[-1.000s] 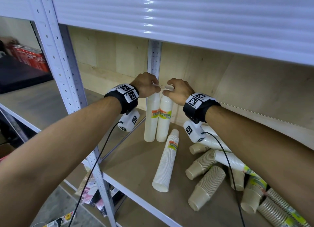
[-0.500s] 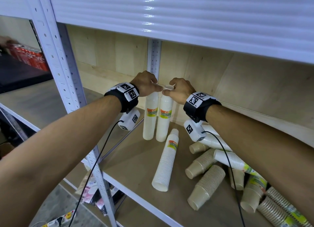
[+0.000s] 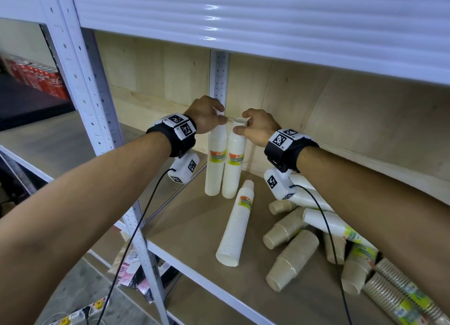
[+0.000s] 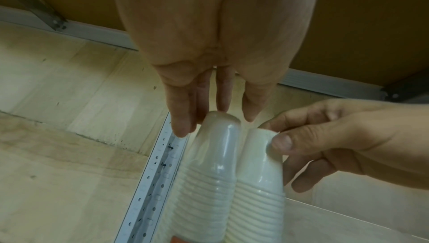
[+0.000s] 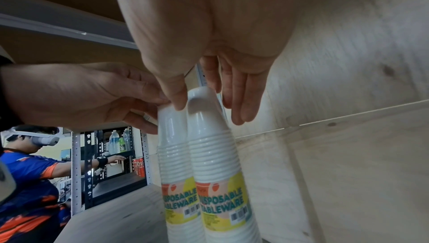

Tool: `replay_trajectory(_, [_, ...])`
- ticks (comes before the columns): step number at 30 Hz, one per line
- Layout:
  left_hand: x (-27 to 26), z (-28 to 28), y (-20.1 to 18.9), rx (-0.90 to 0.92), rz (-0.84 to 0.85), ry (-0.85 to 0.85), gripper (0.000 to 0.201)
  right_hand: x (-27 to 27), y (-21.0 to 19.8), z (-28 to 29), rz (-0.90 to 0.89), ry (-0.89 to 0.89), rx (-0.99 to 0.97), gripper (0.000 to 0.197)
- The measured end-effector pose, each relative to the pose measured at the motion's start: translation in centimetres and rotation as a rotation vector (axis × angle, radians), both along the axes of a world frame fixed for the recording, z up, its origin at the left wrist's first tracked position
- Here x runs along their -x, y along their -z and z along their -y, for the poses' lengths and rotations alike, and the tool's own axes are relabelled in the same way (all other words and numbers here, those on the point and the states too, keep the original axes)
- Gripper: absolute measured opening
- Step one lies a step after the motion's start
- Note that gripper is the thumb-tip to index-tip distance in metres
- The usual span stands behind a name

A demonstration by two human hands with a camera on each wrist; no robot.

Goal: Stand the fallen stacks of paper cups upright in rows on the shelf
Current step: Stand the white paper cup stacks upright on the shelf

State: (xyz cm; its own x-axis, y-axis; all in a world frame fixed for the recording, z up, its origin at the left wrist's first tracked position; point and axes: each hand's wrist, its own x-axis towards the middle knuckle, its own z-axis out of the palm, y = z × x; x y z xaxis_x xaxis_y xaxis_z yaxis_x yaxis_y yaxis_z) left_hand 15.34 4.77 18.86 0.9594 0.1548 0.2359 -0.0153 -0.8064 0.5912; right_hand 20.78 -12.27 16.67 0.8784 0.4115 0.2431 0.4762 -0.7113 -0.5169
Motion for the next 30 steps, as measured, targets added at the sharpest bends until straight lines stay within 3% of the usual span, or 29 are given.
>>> replay_trajectory(10, [2.9,3.6,-3.1,0.02,0.152,0.07,0.034,2.3,-0.7,5.8,0.009,0.087,0.052,0.054])
replay_trajectory(14, [4.4,5.9,-2.5,0.039,0.116,0.159,0.035,3.6,0.2,9.0,-0.023,0.137,0.095,0.059])
replay_trajectory(20, [5.6,8.5,2.2,0.101,-0.049,0.267,0.037,5.6,3.5,13.8,-0.112,0.233,0.177,0.061])
replay_trajectory(30, [8.3,8.5,12.0,-0.058,-0.319,0.233,0.063,7.6,10.2,21.1,-0.172,0.324,0.346,0.057])
